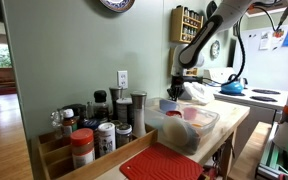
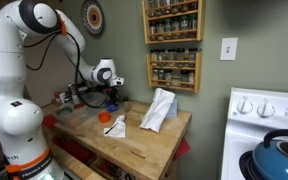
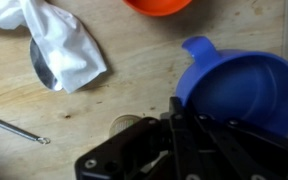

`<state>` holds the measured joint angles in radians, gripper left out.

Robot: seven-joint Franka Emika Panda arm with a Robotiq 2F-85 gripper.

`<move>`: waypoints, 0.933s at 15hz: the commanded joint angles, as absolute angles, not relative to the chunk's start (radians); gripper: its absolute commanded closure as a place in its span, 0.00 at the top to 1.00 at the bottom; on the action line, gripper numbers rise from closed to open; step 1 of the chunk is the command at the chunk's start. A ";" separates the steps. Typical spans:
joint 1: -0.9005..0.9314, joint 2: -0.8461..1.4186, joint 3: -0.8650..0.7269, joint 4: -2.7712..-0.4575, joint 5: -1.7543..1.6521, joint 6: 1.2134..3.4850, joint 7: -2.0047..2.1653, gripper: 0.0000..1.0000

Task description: Put the blue cup and red cup inside the container

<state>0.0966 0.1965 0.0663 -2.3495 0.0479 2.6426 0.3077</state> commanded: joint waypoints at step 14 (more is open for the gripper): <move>0.220 -0.130 0.195 -2.327 0.163 2.121 0.050 0.01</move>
